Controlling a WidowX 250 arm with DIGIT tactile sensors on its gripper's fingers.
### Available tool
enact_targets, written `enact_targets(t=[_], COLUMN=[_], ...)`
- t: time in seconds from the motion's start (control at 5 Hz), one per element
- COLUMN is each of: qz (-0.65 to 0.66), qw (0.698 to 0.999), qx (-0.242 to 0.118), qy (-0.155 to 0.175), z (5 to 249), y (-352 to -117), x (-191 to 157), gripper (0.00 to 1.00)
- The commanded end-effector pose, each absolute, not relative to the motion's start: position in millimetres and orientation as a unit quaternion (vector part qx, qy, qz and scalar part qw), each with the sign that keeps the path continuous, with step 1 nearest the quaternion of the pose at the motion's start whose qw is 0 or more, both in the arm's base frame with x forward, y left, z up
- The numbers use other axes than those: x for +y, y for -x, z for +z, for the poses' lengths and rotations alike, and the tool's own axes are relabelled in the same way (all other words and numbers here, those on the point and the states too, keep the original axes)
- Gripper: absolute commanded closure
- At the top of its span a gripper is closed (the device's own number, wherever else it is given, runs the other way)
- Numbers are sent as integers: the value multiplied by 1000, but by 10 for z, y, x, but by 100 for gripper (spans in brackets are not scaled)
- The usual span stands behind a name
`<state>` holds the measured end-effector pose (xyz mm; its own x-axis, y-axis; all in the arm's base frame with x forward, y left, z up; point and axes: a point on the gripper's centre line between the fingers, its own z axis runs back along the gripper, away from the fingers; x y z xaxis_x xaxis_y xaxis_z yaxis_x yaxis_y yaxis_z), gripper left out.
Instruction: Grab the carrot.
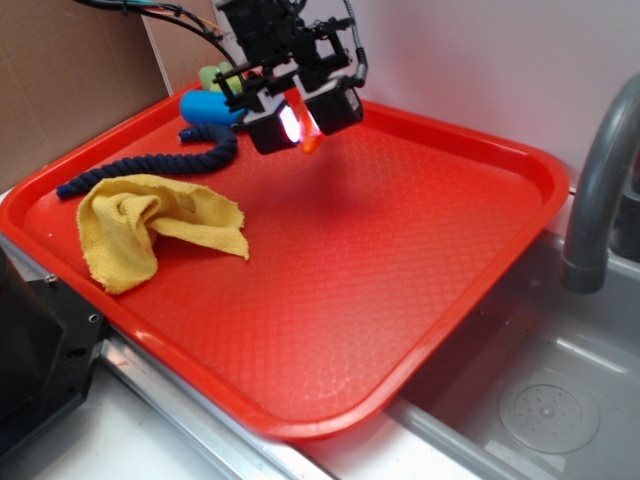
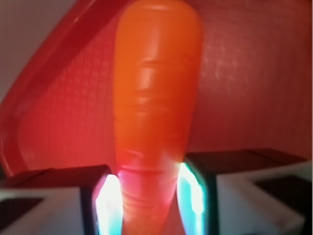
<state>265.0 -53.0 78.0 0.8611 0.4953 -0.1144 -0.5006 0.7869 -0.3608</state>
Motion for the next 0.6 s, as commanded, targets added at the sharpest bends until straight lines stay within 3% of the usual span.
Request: enact_targets(t=[0.0,0.2,0.4], qz=[206,209,228], qw=[977,978,973], qx=[0,6,11], qy=[46,-15,-32], z=[1301,1465,1684], y=[-2531,-2371,-2256], x=[-839,-948,-992], gripper=[100,100,100])
